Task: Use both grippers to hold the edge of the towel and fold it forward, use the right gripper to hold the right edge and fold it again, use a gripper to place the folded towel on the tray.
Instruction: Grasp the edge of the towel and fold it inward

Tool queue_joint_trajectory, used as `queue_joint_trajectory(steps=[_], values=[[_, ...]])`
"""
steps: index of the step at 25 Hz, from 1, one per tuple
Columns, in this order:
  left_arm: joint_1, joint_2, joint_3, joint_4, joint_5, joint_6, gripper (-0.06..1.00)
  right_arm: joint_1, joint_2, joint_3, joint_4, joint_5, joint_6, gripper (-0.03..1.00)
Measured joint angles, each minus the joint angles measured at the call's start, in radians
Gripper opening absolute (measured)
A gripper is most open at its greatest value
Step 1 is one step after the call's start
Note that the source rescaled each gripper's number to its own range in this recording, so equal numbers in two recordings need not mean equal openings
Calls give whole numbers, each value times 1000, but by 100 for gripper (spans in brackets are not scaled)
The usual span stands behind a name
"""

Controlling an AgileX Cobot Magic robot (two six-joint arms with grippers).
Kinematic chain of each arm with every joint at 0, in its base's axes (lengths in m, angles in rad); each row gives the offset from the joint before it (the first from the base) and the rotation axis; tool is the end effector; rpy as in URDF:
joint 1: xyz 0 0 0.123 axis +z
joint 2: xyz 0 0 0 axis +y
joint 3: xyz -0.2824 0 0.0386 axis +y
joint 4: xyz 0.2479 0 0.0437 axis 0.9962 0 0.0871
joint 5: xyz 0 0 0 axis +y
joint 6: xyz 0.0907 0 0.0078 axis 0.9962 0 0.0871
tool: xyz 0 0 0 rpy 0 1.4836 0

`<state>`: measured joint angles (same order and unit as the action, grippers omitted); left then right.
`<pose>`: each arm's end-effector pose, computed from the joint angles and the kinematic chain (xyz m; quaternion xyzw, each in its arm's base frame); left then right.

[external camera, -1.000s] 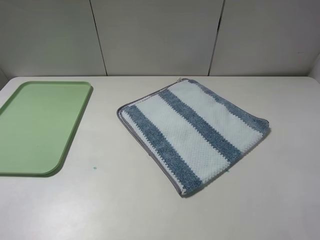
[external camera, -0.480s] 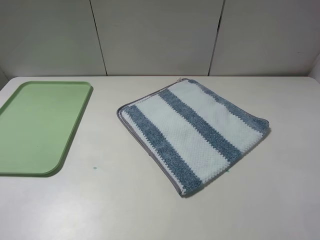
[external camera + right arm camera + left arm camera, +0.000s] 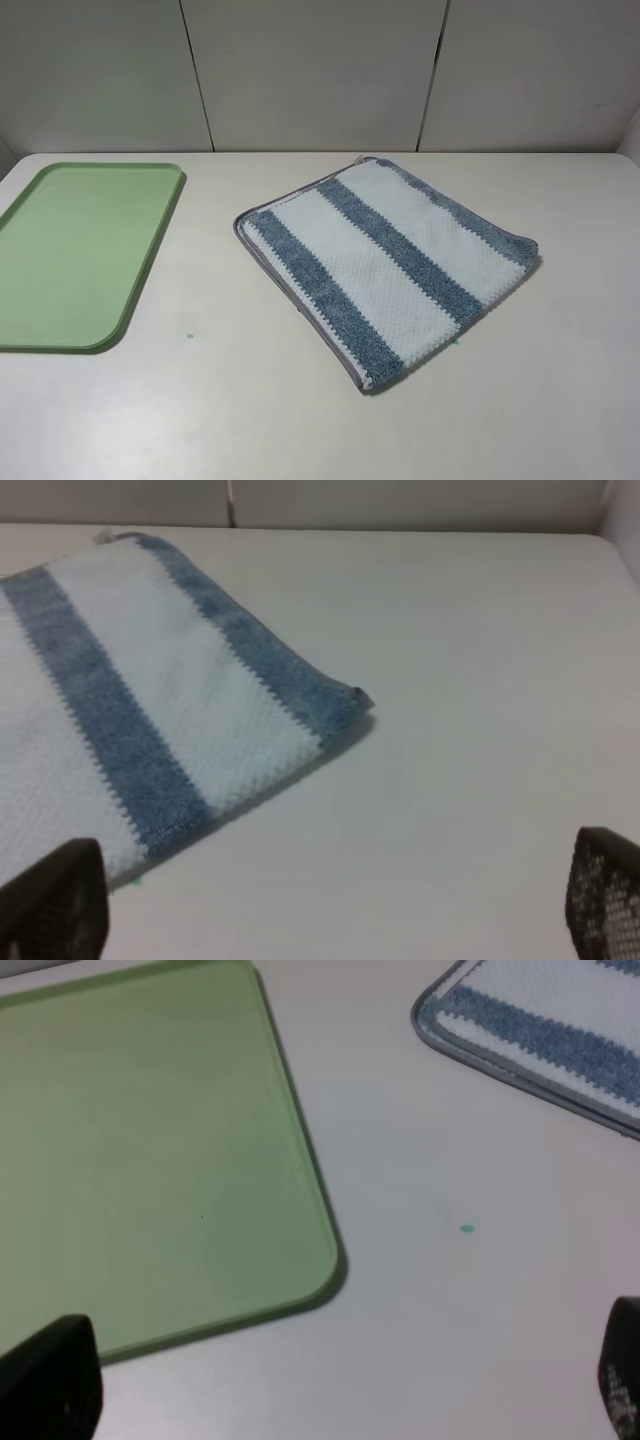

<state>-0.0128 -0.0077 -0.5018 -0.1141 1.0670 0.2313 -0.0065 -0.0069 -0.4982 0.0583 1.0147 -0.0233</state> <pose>-0.0069 -0.0090 0.2775 0.1062 0.8444 0.0003 0.5251 -0.0039 0.0045 0.2805 -0.0076 0.8392 0.0210 0.5433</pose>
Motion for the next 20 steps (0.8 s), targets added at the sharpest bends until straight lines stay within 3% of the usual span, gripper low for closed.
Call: queue_joint_trajectory(steps=[20], values=[[0, 59, -19, -5, 13, -6, 100, 0, 0, -3, 8, 1, 0, 100]])
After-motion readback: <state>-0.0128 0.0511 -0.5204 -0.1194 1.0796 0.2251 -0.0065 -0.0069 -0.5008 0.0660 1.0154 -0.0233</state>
